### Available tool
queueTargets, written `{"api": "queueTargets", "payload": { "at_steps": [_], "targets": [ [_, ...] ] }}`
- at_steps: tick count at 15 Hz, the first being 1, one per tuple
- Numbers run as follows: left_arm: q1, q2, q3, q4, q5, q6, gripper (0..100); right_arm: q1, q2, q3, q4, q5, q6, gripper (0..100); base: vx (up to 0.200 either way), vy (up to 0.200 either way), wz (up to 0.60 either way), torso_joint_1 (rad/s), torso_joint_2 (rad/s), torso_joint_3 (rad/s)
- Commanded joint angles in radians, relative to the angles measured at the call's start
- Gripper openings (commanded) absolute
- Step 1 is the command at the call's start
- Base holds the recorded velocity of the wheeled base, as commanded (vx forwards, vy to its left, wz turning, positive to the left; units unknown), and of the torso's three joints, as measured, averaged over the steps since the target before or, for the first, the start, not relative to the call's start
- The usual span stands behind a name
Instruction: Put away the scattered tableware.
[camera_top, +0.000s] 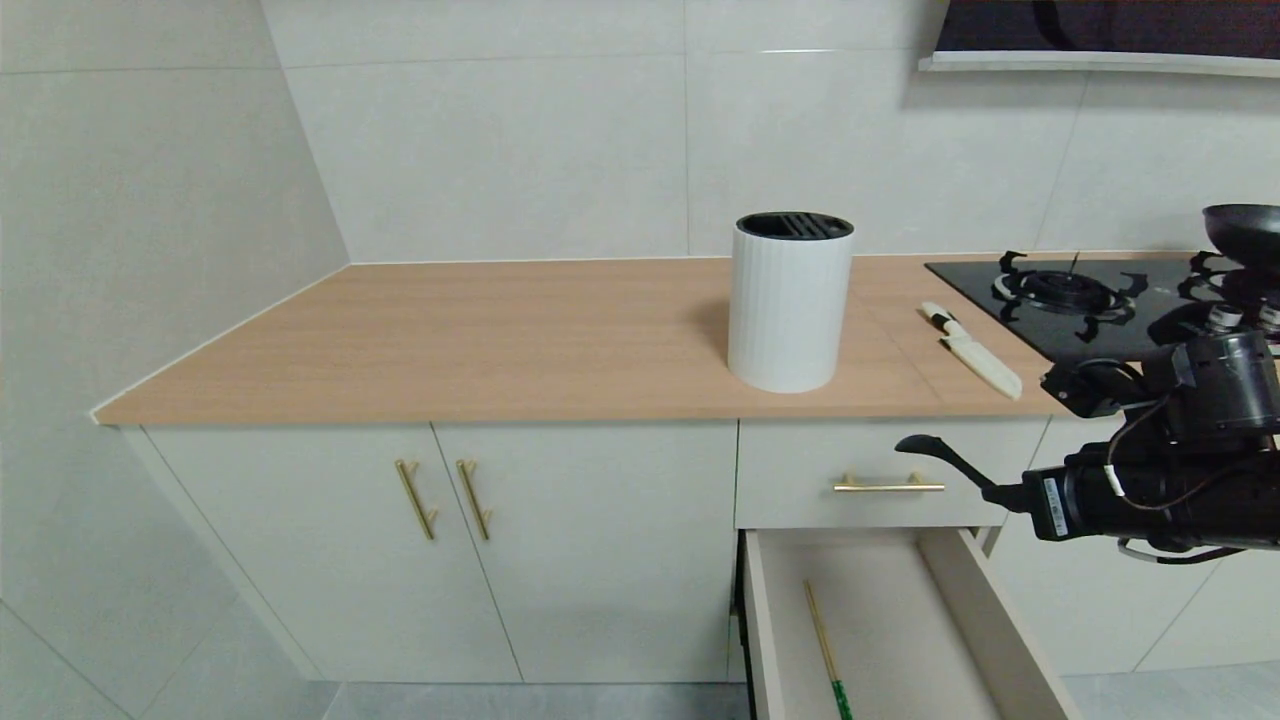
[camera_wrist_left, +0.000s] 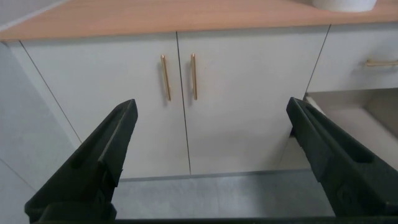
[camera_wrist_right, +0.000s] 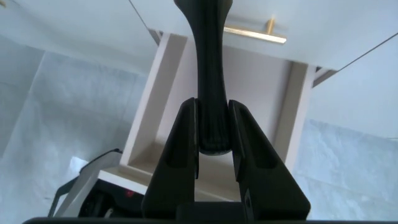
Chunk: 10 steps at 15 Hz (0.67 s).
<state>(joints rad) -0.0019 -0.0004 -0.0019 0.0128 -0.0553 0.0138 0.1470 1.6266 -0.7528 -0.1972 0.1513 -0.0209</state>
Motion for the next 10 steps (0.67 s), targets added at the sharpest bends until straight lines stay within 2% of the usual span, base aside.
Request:
{"api": "queueTargets", "payload": {
  "at_steps": [1,10],
  "targets": [
    [0.000,0.000,0.000,0.000,0.000,0.000,100,0.000,0.013,0.001,-0.001,0.001,-0.001,0,0.000,0.000,0.00,-0.207,0.51,0.276],
    [0.000,0.000,-0.001,0.001,0.000,0.000,100,0.000,0.056,0.010,-0.034,-0.001,-0.002,0,0.000,0.000,0.00,-0.192,0.48,0.290]
  ]
}}
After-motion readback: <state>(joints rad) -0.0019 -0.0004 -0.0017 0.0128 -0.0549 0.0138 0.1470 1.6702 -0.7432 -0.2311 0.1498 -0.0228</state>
